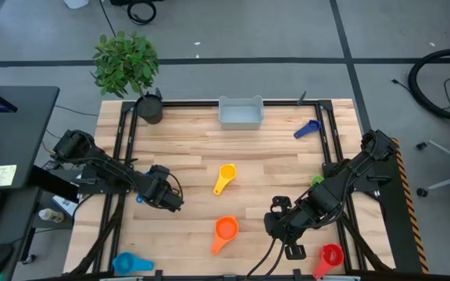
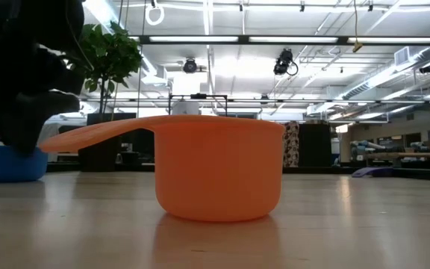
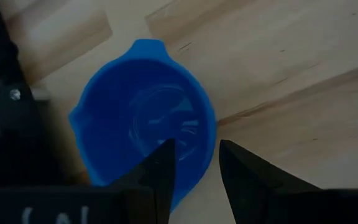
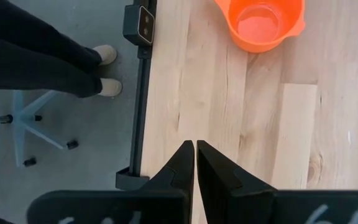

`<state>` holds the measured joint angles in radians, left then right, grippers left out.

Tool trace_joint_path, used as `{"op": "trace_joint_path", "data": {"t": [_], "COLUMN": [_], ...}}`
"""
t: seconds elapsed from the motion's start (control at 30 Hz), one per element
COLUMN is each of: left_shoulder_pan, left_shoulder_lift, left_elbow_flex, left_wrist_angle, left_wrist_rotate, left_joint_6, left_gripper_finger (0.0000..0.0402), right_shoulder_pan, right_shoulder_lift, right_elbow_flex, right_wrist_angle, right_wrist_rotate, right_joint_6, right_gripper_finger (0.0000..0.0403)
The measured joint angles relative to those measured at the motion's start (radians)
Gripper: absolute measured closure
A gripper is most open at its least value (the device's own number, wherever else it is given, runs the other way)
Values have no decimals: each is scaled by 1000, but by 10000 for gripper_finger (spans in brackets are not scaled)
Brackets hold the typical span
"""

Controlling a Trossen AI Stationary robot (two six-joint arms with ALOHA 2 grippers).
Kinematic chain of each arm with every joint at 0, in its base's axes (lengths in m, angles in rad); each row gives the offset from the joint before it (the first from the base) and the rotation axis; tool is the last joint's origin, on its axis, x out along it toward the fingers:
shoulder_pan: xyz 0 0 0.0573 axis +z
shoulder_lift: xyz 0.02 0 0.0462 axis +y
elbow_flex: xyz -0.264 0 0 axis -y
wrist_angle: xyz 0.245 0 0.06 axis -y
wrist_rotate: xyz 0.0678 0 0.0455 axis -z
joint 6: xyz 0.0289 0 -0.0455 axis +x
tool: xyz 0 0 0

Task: Nest measuring cups in basket
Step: Stack the blue measuring cup on top of the orange measuring cup

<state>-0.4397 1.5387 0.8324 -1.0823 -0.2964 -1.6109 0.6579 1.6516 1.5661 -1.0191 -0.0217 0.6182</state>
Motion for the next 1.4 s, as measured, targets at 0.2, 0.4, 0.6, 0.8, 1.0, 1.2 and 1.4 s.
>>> {"op": "trace_joint_path", "data": {"t": [0.2,0.4,0.6,0.8,1.0,1.2,1.4], "left_shoulder_pan": [0,0,-1,-11,-40,-92,-142], "left_shoulder_lift": [0,0,-1,-3,-3,-2,-1], "left_elbow_flex": [-7,-6,-6,75,289,501,594], "left_wrist_angle": [19,20,34,37,22,-6,4], "left_wrist_rotate": [-40,-41,-32,20,20,-16,-41], "left_joint_6": [47,131,193,294,425,498,483], "left_gripper_finger": [288,381,389,389,389,389,389], "right_shoulder_pan": [0,-1,-1,-1,-6,-8,-18], "right_shoulder_lift": [0,0,0,0,-5,-34,-126], "right_elbow_flex": [0,0,0,0,0,1,2], "right_wrist_angle": [0,0,0,-4,-21,-29,-120], "right_wrist_rotate": [5,6,7,47,49,81,169], "right_joint_6": [0,0,0,-14,-18,-19,-14], "right_gripper_finger": [380,380,390,396,395,399,400]}}
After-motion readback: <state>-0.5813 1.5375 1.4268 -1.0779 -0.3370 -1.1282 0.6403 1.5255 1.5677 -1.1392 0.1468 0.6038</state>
